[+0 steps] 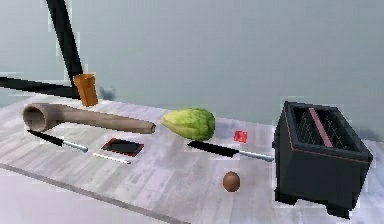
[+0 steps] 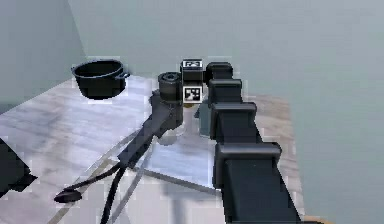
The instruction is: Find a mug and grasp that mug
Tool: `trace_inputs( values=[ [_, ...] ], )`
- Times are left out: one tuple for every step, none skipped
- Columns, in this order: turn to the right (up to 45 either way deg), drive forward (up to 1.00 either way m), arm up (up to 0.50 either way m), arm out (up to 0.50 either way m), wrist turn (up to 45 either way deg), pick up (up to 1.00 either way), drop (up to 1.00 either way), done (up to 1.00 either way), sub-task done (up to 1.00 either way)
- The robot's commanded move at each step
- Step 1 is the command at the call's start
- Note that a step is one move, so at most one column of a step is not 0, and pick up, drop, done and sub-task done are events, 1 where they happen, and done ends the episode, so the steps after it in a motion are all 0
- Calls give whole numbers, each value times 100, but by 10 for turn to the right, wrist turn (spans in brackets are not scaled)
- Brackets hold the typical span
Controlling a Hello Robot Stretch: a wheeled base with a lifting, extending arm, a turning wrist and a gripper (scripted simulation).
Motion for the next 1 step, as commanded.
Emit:
trace_inputs(
  values=[
    [0,0,0,0,450,0,0,0,0]
  ],
)
